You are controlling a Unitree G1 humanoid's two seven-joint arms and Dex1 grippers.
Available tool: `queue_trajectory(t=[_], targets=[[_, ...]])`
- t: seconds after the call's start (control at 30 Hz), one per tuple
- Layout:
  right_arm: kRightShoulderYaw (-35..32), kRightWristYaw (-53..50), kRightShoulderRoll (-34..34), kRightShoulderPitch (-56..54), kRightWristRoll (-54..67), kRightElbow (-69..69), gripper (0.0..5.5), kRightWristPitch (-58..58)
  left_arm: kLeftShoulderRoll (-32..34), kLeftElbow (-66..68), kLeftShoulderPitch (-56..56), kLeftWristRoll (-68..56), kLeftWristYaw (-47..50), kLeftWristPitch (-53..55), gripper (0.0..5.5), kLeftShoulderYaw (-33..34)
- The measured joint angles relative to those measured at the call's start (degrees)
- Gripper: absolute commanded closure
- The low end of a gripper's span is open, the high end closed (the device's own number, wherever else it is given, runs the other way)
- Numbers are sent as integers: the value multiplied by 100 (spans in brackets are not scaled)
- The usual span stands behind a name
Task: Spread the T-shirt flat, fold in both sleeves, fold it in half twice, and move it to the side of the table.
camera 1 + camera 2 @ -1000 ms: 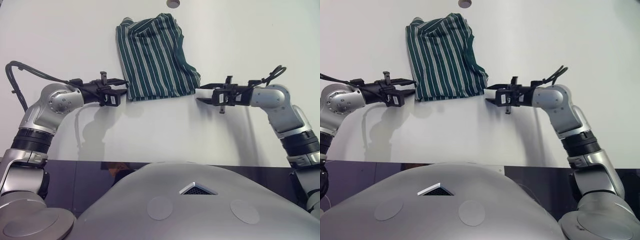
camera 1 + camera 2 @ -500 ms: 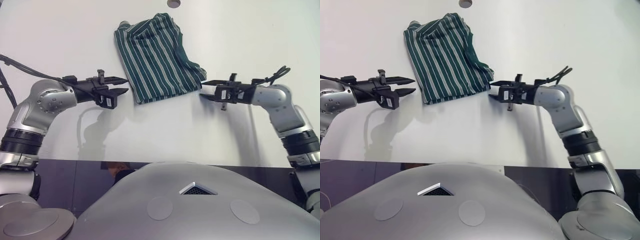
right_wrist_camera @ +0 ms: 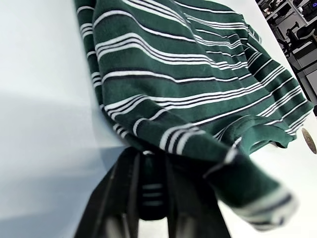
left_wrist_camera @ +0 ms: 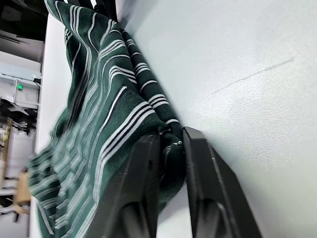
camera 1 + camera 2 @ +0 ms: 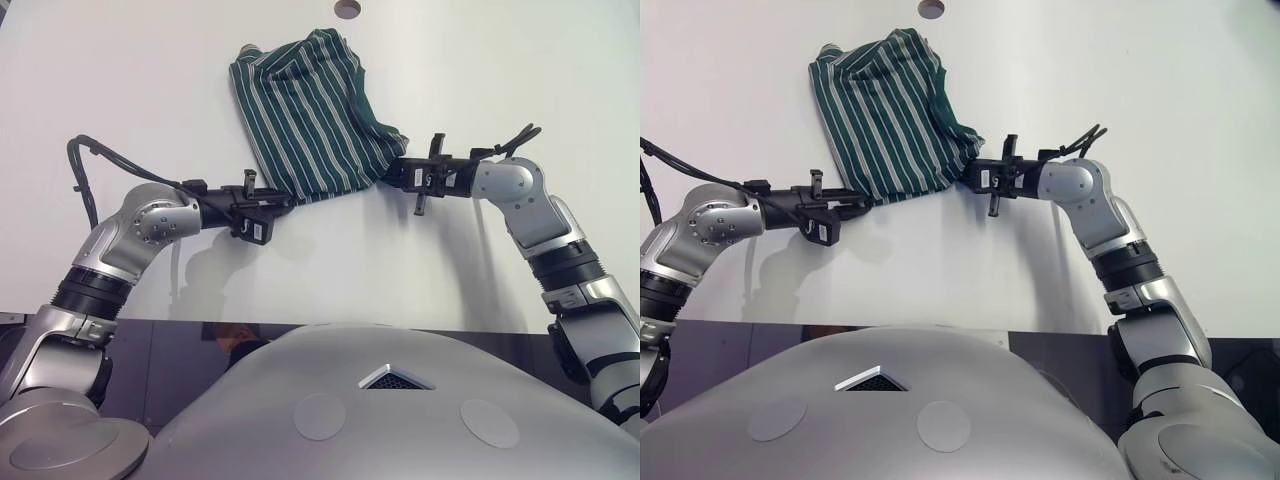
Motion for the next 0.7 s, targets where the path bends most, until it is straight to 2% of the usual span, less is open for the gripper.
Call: queue_trajectory(t=[0.13, 0.2, 0.27, 0.33, 0.4, 0.47, 0.53, 0.7], targets=[[-24, 588, -122, 89, 452, -521, 550, 843, 188, -683, 203, -1209, -1063, 1614, 550, 42], [-23, 1197, -396, 358, 994, -1251, 550, 1722, 506, -1254, 410, -2057, -1681, 2673, 550, 128], [-111, 1911, -980, 849, 1902, -2318, 550, 2948, 983, -2077, 785, -3375, -2330, 4253, 550, 313], [-659, 2000, -1146, 906, 2770, -2918, 550, 3834, 1108, -2523, 848, -4362, -2439, 5170, 550, 771], [-1043, 1763, -1013, 496, 3168, -2988, 550, 4271, 1074, -2553, 740, -4822, -2402, 5581, 550, 1121], [-1126, 1444, -617, -185, 3143, -2591, 550, 4328, 1022, -2291, 455, -4954, -2324, 5753, 550, 1435], [-939, 1251, -211, -1009, 2813, -1712, 550, 4079, 860, -1767, -13, -4832, -2036, 5877, 550, 1557], [-279, 940, 991, -2618, 1745, 1181, 550, 3008, 53, -183, -1080, -3883, -947, 5964, 550, 1356]])
